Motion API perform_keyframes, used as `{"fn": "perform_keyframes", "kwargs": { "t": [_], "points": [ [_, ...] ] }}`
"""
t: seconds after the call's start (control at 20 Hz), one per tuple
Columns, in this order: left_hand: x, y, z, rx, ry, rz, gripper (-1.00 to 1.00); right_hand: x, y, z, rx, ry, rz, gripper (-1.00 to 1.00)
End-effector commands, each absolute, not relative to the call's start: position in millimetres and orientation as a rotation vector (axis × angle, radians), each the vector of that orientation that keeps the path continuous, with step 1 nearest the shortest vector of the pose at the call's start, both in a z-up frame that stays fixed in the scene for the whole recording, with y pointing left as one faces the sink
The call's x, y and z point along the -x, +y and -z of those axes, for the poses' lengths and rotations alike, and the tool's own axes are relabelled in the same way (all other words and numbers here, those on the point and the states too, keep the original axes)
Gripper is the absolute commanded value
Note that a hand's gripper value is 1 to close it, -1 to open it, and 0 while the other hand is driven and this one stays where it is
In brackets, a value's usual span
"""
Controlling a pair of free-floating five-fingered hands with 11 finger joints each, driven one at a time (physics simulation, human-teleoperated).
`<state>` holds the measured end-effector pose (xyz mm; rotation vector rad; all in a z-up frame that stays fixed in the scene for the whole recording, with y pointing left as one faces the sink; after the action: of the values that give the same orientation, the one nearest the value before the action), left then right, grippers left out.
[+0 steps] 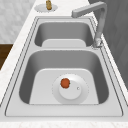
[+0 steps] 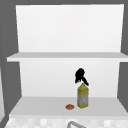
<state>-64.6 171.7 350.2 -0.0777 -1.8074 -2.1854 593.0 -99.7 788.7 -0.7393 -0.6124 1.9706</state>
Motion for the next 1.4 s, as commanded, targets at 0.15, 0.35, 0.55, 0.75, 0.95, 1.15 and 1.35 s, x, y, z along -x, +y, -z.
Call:
{"fn": "perform_keyframes", "kwargs": {
  "t": [0.15,0.35,0.55,0.75,0.95,1.15,1.35],
  "points": [
    [64.6,171.7,-350.2,0.078,-1.807,2.185,0.00,-580.8,-90.3,-791.0,0.749,-0.599,-1.971,-1.00],
    [64.6,171.7,-350.2,0.078,-1.807,2.185,0.00,-567.8,-93.5,-793.0,0.757,-0.617,-1.961,-1.00],
    [64.6,171.7,-350.2,0.078,-1.807,2.185,0.00,-553.6,-95.5,-796.6,0.765,-0.629,-1.959,-1.00],
    [64.6,171.7,-350.2,0.078,-1.807,2.185,0.00,-546.4,-96.2,-795.7,0.744,-0.619,-1.967,-1.00],
    [64.6,171.7,-350.2,0.078,-1.807,2.185,0.00,-539.9,-96.2,-792.3,0.749,-0.618,-1.962,-1.00],
    [64.6,171.7,-350.2,0.078,-1.807,2.185,0.00,-533.6,-98.3,-783.6,0.740,-0.623,-1.958,-1.00],
    [64.6,171.7,-350.2,0.078,-1.807,2.185,0.00,-528.1,-99.8,-778.1,0.740,-0.624,-1.958,-1.00]
  ]
}}
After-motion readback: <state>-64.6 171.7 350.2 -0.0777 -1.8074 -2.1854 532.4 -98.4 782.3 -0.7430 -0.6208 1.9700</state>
